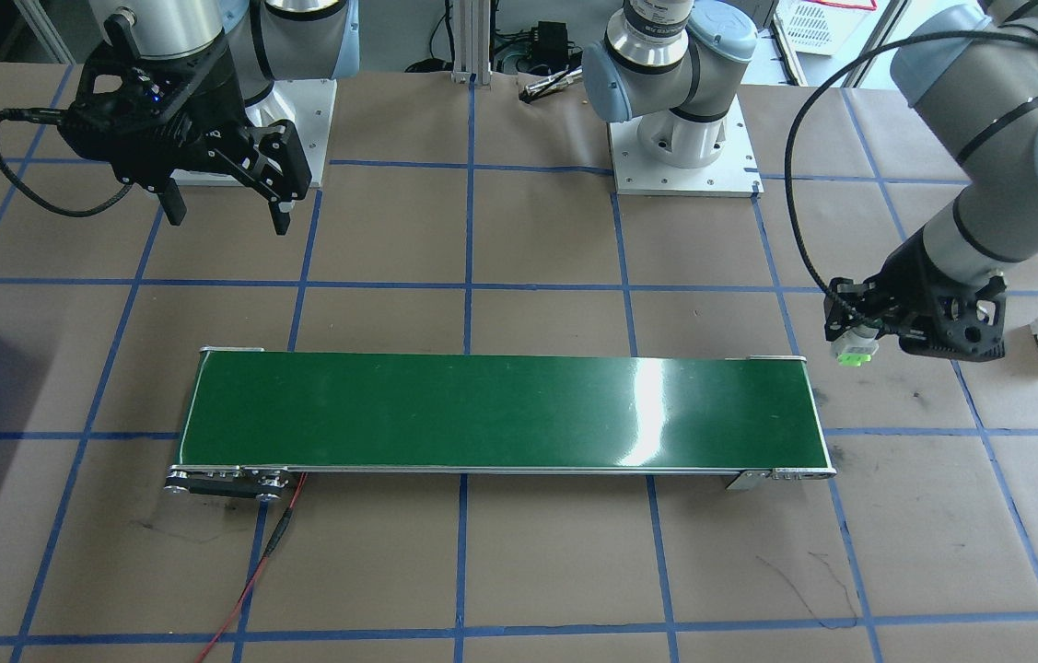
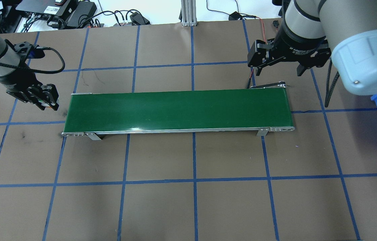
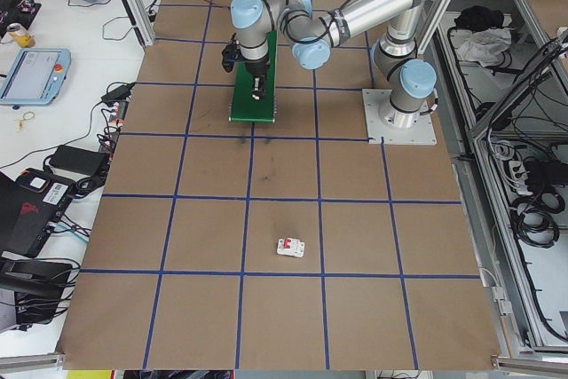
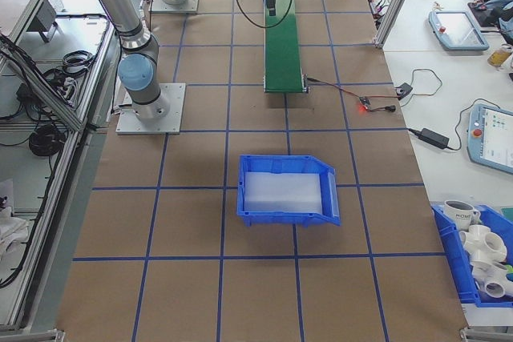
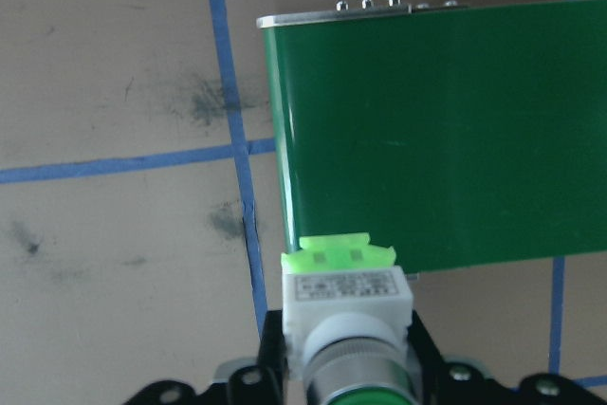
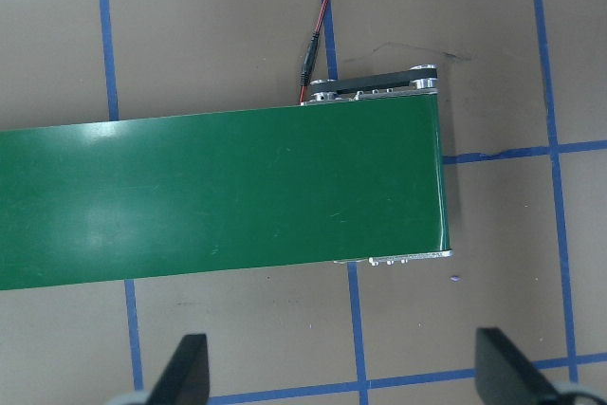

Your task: Move button from left to right

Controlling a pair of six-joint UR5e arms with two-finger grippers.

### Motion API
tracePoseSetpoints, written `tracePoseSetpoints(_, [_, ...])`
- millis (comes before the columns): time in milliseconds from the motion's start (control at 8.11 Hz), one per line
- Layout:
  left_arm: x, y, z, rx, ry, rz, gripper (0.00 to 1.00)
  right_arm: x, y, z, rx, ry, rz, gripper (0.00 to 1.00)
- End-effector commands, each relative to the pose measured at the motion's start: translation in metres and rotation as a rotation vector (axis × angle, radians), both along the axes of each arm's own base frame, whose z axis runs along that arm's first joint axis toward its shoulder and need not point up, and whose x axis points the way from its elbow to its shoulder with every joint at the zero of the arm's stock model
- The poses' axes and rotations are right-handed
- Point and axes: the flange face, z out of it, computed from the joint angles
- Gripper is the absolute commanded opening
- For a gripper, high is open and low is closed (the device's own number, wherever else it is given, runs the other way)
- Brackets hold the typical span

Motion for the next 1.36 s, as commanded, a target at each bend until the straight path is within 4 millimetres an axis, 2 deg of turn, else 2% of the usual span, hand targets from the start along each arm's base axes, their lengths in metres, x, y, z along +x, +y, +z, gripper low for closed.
tracePoseSetpoints(0, [-0.003,-0.031,-0.049,0.007,0.007,-0.009,0.0,0.0,-0.001,-0.001,0.003,-0.004,0.0,1.0])
tracePoseSetpoints(616, [-0.004,-0.041,-0.089,0.06,0.072,0.005,0.0,0.0,-0.001,-0.001,0.003,0.001,0.0,1.0])
tracePoseSetpoints(986, [-0.005,-0.04,-0.101,0.082,0.08,0.014,0.0,0.0,-0.001,-0.001,0.003,-0.001,0.0,1.0])
tracePoseSetpoints(1110, [-0.006,-0.04,-0.102,0.086,0.079,0.036,0.07,0.0,-0.001,-0.001,0.003,-0.001,0.0,1.0])
tracePoseSetpoints(1233, [-0.015,-0.041,-0.102,0.09,0.074,0.04,0.28,0.0,-0.001,-0.001,0.003,-0.001,0.0,1.0])
